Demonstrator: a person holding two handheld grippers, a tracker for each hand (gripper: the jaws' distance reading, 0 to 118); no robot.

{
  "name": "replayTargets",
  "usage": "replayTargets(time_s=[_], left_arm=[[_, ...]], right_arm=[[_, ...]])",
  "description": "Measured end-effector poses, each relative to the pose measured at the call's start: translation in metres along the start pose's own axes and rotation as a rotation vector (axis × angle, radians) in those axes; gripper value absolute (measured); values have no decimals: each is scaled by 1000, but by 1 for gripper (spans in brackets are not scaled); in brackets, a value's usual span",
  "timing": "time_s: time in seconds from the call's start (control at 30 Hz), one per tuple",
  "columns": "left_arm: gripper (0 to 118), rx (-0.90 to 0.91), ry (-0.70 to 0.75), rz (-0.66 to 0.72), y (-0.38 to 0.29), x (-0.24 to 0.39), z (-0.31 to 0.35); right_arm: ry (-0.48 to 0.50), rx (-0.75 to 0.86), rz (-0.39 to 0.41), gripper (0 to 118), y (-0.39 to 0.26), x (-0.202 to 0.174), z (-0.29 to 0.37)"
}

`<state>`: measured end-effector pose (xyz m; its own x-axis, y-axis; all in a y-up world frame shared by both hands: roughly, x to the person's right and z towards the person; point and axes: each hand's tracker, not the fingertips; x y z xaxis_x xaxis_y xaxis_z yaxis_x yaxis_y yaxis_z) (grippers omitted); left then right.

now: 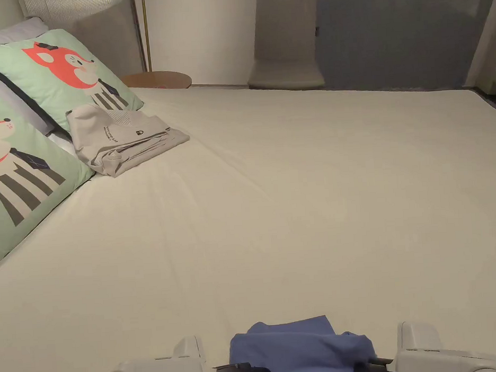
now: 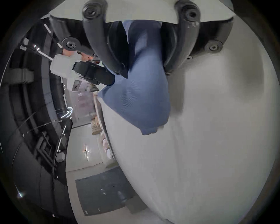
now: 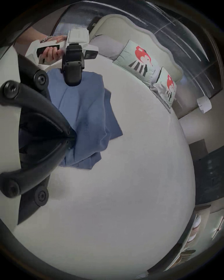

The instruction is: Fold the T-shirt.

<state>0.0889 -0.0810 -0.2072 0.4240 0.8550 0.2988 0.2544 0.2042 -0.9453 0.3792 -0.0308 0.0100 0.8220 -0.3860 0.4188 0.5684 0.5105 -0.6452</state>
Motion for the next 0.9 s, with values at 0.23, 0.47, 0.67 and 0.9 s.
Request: replayTargets(time_s=[0.23,0.47,0.67,0.9], left_arm=[[20,83,-4,1,21,-24,90],[20,246,154,81,55,-90,241],[20,316,274,143,79,-123,322],[39,316,365,209,89,-135,318]], right_arm=[[43,94,44,1,25,-45,12],[67,111,82,1,44,-89,-5],[74,100,107,1,46,-114,-20],[69,92,129,1,44,-121,-20]])
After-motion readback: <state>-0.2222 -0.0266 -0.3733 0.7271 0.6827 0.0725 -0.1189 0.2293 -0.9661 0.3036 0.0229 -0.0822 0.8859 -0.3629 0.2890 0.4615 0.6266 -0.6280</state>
